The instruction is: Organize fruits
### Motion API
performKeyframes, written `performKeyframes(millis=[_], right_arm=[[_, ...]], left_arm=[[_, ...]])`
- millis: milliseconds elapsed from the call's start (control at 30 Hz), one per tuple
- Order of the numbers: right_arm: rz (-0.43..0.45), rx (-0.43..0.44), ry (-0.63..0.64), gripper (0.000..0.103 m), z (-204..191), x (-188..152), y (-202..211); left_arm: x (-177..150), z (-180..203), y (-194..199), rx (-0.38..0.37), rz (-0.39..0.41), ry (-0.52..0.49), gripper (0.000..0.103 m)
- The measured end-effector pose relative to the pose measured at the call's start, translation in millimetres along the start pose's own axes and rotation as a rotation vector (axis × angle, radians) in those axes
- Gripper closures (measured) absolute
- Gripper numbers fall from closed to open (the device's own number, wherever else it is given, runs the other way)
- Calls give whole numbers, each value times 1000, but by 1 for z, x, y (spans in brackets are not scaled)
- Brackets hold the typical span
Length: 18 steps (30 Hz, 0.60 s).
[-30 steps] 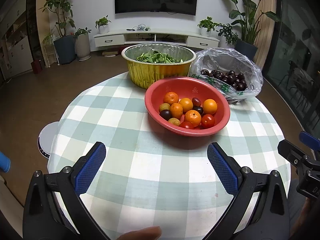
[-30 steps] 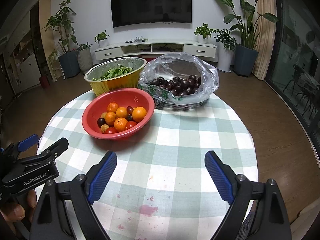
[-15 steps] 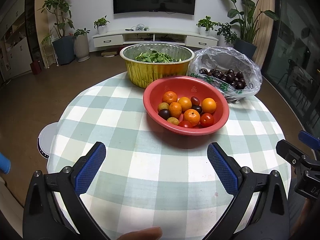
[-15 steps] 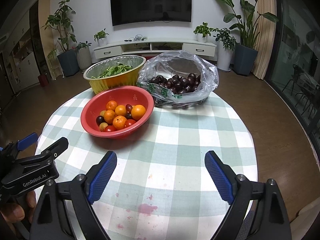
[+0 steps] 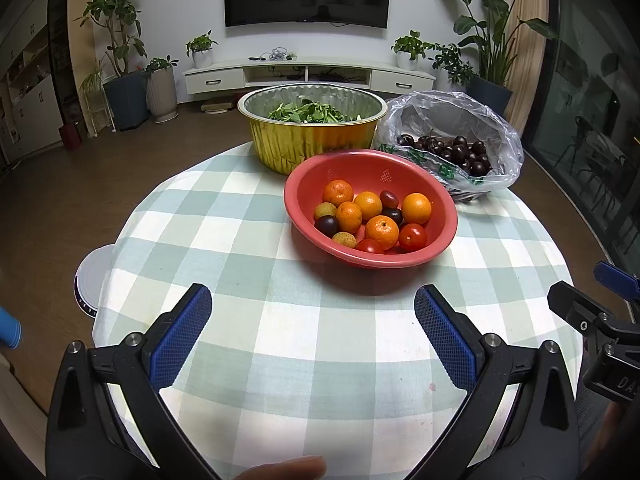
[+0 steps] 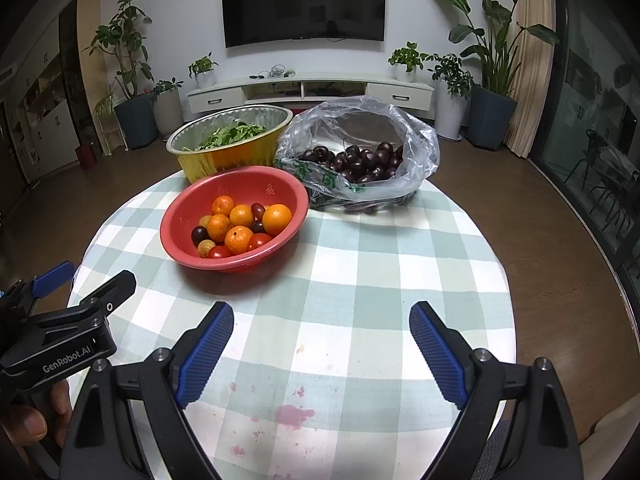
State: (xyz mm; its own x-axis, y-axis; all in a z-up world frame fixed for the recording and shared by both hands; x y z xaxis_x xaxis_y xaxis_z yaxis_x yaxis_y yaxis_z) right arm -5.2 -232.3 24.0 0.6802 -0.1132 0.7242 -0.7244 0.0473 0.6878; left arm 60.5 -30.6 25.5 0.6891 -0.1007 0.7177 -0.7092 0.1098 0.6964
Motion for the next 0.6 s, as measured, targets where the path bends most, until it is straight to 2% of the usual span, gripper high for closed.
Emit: performKeyframes(millis=[600], right_arm=[[-2,-1,0,11,-1,1,0]], left_arm=[[-2,3,-1,-4,-4,-8,0]])
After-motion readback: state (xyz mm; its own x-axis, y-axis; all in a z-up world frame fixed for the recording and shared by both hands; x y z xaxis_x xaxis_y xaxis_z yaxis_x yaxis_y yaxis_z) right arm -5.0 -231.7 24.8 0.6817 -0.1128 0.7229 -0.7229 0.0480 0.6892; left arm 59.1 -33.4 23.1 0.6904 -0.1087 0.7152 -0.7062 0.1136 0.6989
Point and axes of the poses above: each gripper's, at about its wrist camera, not at the fingertips, and y roughly against the way its jaws point, z to its right, x to its top, the point moved 1 cm from there along -y, roughly the way its jaws point, and after that the axes turned 3 degrees about x, right-handed, at the moved point
